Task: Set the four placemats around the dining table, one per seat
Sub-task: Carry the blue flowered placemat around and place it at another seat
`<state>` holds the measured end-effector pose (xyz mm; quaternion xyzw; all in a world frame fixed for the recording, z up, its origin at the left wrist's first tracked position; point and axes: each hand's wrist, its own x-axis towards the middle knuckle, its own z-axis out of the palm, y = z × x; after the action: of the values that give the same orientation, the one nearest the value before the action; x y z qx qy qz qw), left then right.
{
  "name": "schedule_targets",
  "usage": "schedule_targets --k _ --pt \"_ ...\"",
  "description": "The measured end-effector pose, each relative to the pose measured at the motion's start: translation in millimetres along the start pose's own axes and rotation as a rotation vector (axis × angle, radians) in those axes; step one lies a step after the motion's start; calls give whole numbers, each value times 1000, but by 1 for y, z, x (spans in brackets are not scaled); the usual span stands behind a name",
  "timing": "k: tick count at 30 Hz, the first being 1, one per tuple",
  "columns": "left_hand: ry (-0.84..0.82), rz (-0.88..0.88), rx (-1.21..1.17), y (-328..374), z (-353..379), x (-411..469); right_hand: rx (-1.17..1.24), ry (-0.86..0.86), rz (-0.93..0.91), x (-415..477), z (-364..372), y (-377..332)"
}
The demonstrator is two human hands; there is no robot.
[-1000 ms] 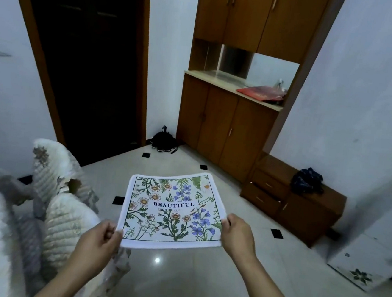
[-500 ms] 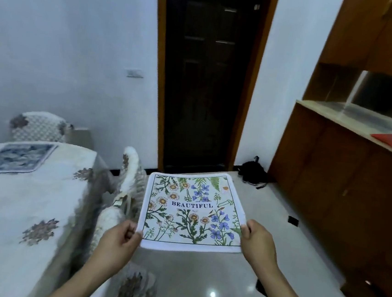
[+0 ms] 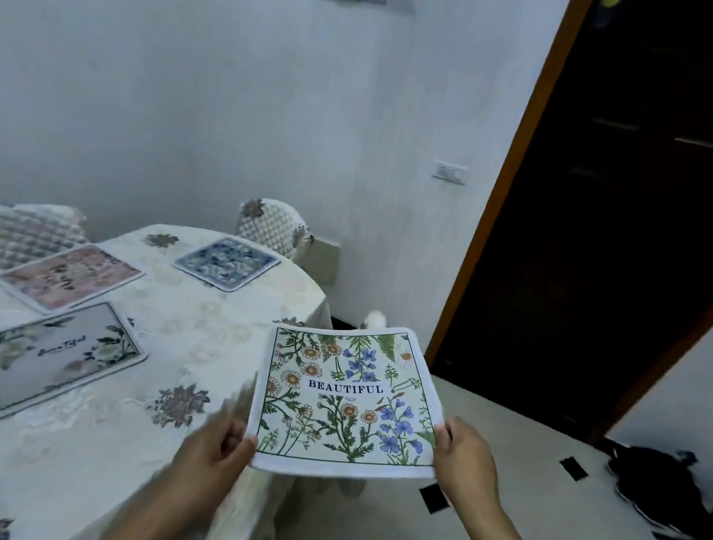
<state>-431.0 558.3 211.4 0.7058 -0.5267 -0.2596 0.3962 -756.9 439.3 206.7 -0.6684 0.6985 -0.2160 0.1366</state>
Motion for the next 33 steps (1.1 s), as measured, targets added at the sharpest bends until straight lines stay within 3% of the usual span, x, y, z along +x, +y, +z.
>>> schedule_targets --k 8,19,27,33 --pt "113 -78 9 13 37 91 -32 -102 -95 150 36 -13" --pt "549 -402 94 8 80 167 -73 -351 -629 351 130 -118" --pt "717 -603 -5 -13 91 211 -63 -482 -859 411 210 -194" --pt "713 -686 7 -68 82 261 -142 -502 -893 443 273 -237"
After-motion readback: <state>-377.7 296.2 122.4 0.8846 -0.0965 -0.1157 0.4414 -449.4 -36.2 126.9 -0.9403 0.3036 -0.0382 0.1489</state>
